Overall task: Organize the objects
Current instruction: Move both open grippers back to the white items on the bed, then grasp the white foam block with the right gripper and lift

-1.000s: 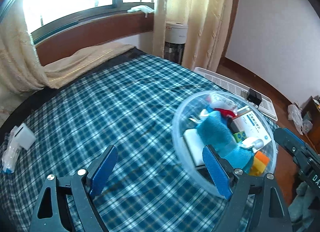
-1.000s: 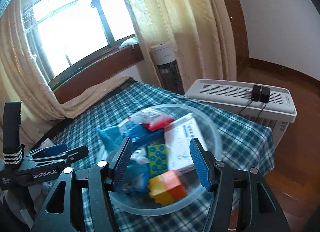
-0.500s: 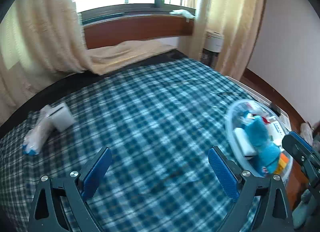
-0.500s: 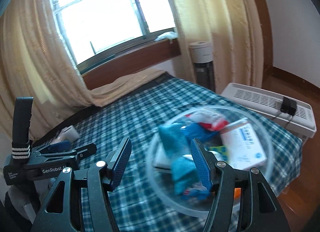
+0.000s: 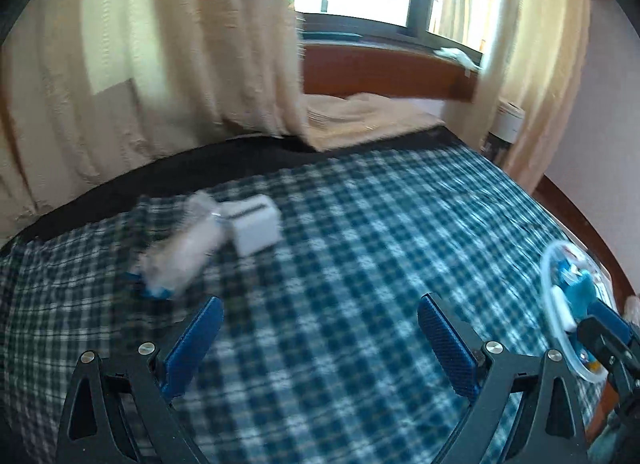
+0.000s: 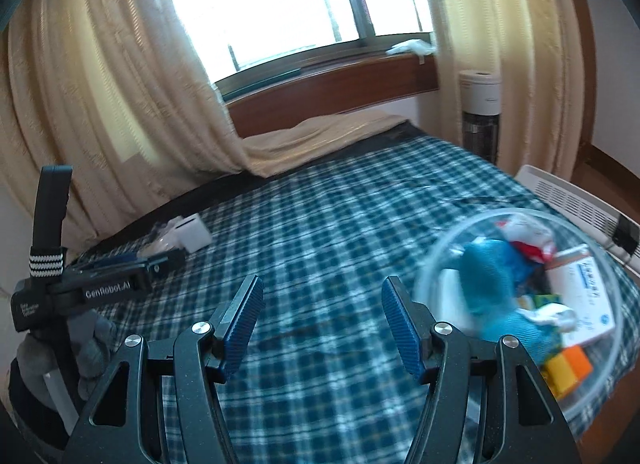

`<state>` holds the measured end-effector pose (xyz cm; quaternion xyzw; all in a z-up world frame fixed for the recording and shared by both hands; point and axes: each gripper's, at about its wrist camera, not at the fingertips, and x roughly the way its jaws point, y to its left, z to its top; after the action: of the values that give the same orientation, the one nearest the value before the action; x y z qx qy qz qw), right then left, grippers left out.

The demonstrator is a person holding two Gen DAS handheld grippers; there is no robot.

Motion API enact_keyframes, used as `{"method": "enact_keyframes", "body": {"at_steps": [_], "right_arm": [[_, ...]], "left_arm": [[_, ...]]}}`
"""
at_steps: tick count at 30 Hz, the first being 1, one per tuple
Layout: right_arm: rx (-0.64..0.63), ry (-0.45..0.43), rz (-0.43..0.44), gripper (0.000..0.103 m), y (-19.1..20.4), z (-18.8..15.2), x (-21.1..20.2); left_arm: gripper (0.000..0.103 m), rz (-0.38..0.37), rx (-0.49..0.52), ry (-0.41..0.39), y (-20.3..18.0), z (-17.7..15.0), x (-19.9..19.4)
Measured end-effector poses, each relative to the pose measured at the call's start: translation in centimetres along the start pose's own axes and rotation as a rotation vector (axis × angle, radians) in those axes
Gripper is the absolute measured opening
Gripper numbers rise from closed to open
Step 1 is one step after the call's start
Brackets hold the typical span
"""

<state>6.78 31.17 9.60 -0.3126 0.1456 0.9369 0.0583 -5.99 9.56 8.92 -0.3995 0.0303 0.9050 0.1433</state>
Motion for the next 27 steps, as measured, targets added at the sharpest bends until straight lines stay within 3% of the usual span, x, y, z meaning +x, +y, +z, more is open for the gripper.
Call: {"method": "enact_keyframes", "body": {"at_steps": [14,21,27], "right_arm": [[-0.159,0.099,0.12,0.07,8.7,2.6,7.8],[-0.209,0.15,0.177,0.07,13.1,3.7,12.8],[-0.267,0.171,0.196,0.07,16.8,3.9,15.7]], "left_arm": [[0.102,0.234,-0.103,-0.068,9.3,1.4,0.3],[0.102,0.264,-0.128,-0.081,12.2,2.1,-0.1],[0.102,0.279,-0.207,-0.055,15.2,2.4,0.3]]}}
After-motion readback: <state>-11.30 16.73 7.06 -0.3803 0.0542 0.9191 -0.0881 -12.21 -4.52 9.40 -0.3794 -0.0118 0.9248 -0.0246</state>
